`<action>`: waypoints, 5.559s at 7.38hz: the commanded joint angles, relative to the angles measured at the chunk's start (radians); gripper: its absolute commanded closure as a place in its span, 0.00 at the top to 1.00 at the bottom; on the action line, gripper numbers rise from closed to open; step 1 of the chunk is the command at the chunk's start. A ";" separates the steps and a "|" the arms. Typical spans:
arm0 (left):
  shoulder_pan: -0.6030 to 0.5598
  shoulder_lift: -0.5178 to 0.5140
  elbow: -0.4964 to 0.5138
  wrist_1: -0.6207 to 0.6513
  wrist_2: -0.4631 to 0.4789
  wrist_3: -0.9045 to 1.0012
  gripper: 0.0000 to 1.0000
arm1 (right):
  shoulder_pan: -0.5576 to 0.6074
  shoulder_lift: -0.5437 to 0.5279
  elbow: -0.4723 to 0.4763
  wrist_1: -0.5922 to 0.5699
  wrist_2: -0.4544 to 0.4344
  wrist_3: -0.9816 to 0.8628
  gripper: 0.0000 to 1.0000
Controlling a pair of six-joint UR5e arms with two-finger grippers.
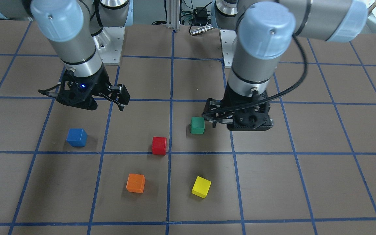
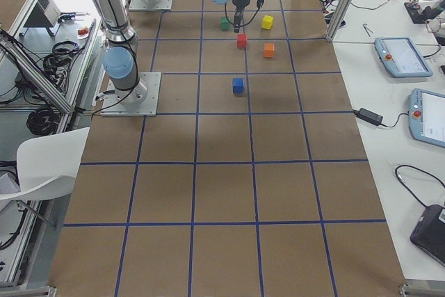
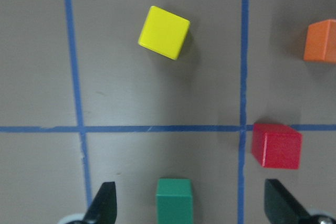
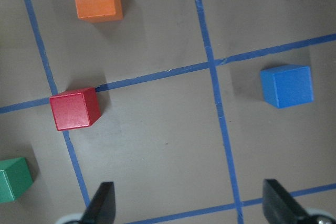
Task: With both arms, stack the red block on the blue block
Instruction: 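Raise the left arm away while the right gripper moves over the red cube, then lower the right gripper and close it on the red cube, then carry the red cube with the right gripper over the blue cube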
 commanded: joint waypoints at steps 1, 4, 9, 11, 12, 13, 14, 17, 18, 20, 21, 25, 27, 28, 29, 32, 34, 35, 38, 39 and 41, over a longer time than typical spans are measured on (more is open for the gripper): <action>0.109 0.078 0.009 -0.099 0.004 0.106 1.00 | 0.124 0.119 0.039 -0.200 -0.008 0.152 1.00; 0.123 0.102 -0.046 -0.064 -0.004 0.041 1.00 | 0.208 0.262 0.037 -0.359 -0.007 0.259 1.00; 0.075 0.121 -0.133 0.022 -0.008 -0.019 1.00 | 0.209 0.281 0.042 -0.357 -0.004 0.296 1.00; 0.075 0.135 -0.146 0.030 -0.005 -0.018 1.00 | 0.209 0.282 0.045 -0.354 -0.007 0.297 1.00; 0.075 0.133 -0.146 0.030 -0.005 -0.015 1.00 | 0.209 0.282 0.063 -0.360 -0.007 0.294 1.00; 0.075 0.130 -0.147 0.030 -0.004 -0.003 1.00 | 0.209 0.284 0.068 -0.360 -0.007 0.294 1.00; 0.075 0.130 -0.152 0.028 -0.004 -0.003 1.00 | 0.209 0.285 0.068 -0.366 0.001 0.293 1.00; 0.075 0.119 -0.155 0.028 -0.004 -0.001 1.00 | 0.209 0.353 0.062 -0.490 0.004 0.270 1.00; 0.075 0.121 -0.159 0.028 -0.004 0.000 1.00 | 0.209 0.356 0.062 -0.490 0.004 0.230 1.00; 0.075 0.127 -0.176 0.028 -0.002 0.005 1.00 | 0.209 0.355 0.066 -0.480 0.002 0.190 0.87; 0.075 0.130 -0.178 0.030 -0.002 0.008 1.00 | 0.209 0.353 0.065 -0.479 0.002 0.196 0.40; 0.077 0.132 -0.179 0.030 -0.004 0.013 1.00 | 0.207 0.332 0.060 -0.463 -0.059 0.185 0.00; 0.077 0.135 -0.178 0.030 -0.002 0.013 1.00 | 0.173 0.226 0.065 -0.347 -0.121 0.134 0.00; 0.077 0.135 -0.176 0.030 -0.002 0.013 1.00 | 0.128 0.182 0.068 -0.284 -0.128 0.048 0.00; 0.077 0.135 -0.176 0.030 -0.002 0.013 1.00 | 0.068 0.145 0.073 -0.239 -0.114 0.017 0.00; 0.077 0.138 -0.179 0.030 -0.001 0.040 1.00 | -0.075 0.095 0.093 -0.164 -0.111 -0.130 0.00; 0.077 0.141 -0.179 0.028 -0.001 0.040 1.00 | -0.130 0.094 0.097 -0.153 -0.113 -0.160 0.02; 0.077 0.141 -0.179 0.028 0.001 0.040 1.00 | -0.159 0.098 0.115 -0.174 -0.114 -0.227 0.01; 0.077 0.141 -0.179 0.030 -0.001 0.040 1.00 | -0.224 0.097 0.149 -0.176 -0.128 -0.362 0.00; 0.077 0.141 -0.179 0.030 -0.001 0.040 1.00 | -0.250 0.094 0.157 -0.173 -0.126 -0.388 0.00; 0.077 0.141 -0.179 0.030 -0.001 0.040 1.00 | -0.270 0.092 0.195 -0.220 -0.125 -0.387 0.00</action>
